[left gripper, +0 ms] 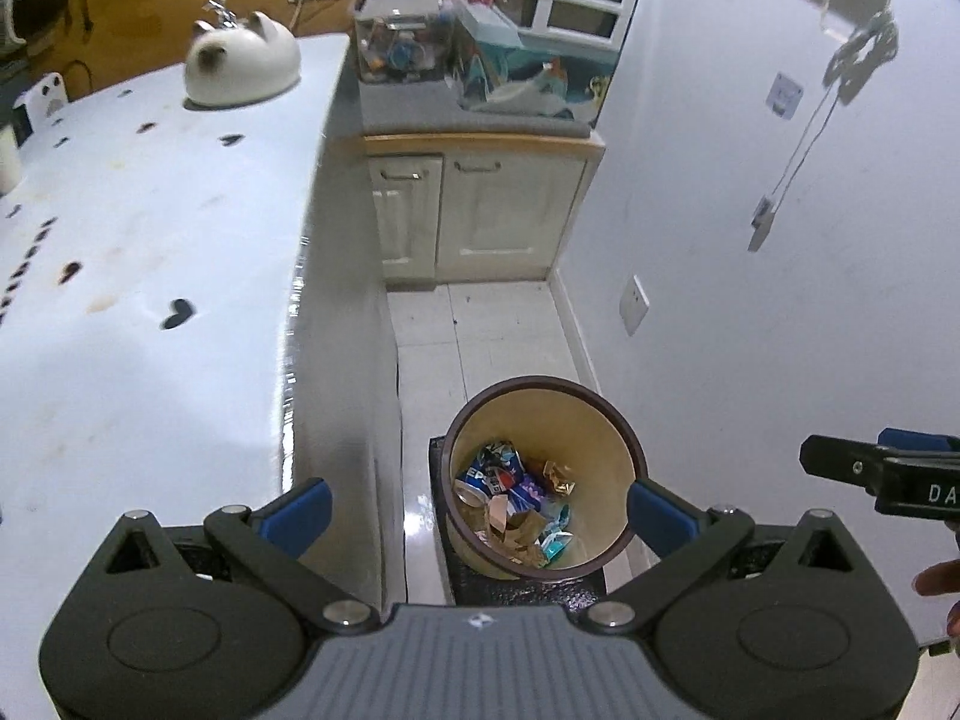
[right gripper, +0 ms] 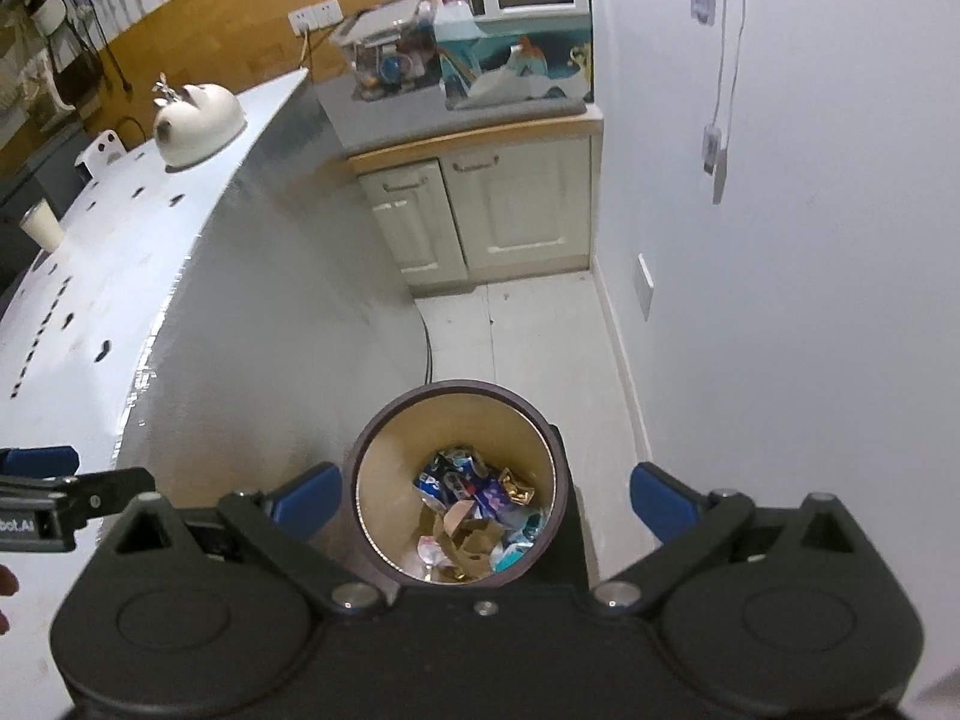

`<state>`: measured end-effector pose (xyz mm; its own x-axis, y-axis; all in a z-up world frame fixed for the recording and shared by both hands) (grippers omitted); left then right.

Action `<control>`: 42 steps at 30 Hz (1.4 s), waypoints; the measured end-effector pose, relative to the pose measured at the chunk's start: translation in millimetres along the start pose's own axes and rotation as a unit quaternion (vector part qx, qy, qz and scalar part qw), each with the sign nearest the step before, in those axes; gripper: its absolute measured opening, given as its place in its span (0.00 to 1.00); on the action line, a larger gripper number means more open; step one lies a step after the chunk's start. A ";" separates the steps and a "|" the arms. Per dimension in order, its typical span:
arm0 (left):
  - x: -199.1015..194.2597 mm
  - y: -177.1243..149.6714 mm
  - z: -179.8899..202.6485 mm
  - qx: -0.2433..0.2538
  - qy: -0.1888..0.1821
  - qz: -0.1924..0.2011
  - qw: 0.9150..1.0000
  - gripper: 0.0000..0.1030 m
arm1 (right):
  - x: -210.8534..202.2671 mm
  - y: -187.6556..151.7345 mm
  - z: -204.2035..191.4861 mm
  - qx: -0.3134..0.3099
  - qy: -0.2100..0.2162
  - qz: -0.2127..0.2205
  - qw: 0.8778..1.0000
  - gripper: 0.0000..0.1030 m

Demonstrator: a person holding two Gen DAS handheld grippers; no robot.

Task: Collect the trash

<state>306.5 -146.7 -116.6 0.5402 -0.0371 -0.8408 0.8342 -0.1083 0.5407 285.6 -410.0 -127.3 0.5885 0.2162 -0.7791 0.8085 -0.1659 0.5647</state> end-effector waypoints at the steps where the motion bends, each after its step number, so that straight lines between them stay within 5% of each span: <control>1: -8.0 -3.8 -3.7 -0.001 0.001 0.005 1.000 1.00 | -5.9 -2.7 -4.0 -0.002 -0.001 0.003 1.000 1.00; 22: -133.2 -64.1 -58.1 0.000 0.009 0.111 0.994 1.00 | -122.1 -63.5 -78.0 -0.036 -0.014 0.090 0.995 1.00; 42: -191.4 -122.0 -92.0 -0.012 0.024 0.148 0.989 1.00 | -177.2 -122.3 -138.5 -0.067 -0.013 0.129 0.989 1.00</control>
<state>111.6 -35.0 -19.0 0.7651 -0.0174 -0.6437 0.6409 -0.0764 0.7638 83.4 -294.7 -20.6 0.7758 0.1592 -0.6106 0.6267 -0.0823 0.7749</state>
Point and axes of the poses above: each gripper's, at about its wrist camera, not at the fingertips, and x roughly the way its jaws point, z to its right, y to its top, the point moved 1 cm from there along x, roughly the way its jaws point, and after that the axes turned 10 degrees about y, right-handed, at the moved point
